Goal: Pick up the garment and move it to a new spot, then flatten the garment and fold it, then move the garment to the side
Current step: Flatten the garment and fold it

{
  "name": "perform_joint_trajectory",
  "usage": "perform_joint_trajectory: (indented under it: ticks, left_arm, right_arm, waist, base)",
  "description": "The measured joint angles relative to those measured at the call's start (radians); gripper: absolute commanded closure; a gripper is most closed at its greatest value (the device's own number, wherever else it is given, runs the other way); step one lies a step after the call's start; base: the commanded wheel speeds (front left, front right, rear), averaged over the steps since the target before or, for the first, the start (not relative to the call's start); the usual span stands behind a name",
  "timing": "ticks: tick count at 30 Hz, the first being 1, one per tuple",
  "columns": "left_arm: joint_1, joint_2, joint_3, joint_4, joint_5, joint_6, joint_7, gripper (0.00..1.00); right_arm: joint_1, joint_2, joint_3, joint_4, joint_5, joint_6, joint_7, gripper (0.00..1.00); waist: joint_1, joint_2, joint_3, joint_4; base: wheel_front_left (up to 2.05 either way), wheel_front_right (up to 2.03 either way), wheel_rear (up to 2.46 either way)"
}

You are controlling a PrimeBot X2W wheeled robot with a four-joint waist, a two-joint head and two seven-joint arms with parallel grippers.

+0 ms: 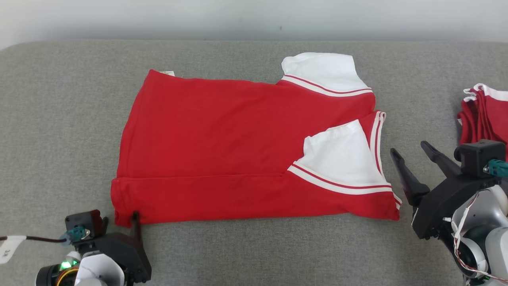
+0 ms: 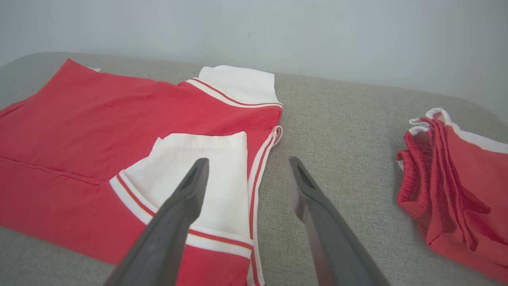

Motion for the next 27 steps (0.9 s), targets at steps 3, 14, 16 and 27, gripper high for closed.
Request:
perform_joint_trajectory:
  ticks: [3,14,16,27]
  left_arm:
    - [-0.007,-0.006,0.001,0.007,-0.009,-0.012,0.005,0.62]
    - [0.017,-0.014,0.022,-0.002,-0.04,-0.017,-0.041,1.0]
    - [0.026,-0.013,0.025,-0.011,-0.043,-0.017,-0.049,1.0]
    - [0.018,-0.012,0.016,-0.032,-0.041,-0.021,-0.065,1.0]
  right_arm:
    - [0.015,0.014,-0.012,0.006,0.0,0.0,0.018,0.0]
    - [0.108,0.122,-0.093,0.012,-0.05,0.0,0.123,0.0]
    - [0.12,0.145,-0.099,0.012,-0.055,0.0,0.133,0.0]
    - [0.092,0.203,-0.117,0.092,-0.096,0.0,0.194,0.0]
  waist:
    - [0.0,0.0,0.001,-0.006]
    - [0.0,0.0,0.009,-0.005]
    - [0.0,0.0,0.013,-0.005]
    - [0.0002,-0.0001,0.05,0.011]
  base:
    - [0.0,0.0,0.0]
    - [0.0,0.0,0.0]
    - [0.0,0.0,0.0]
    - [0.0,0.0,0.0]
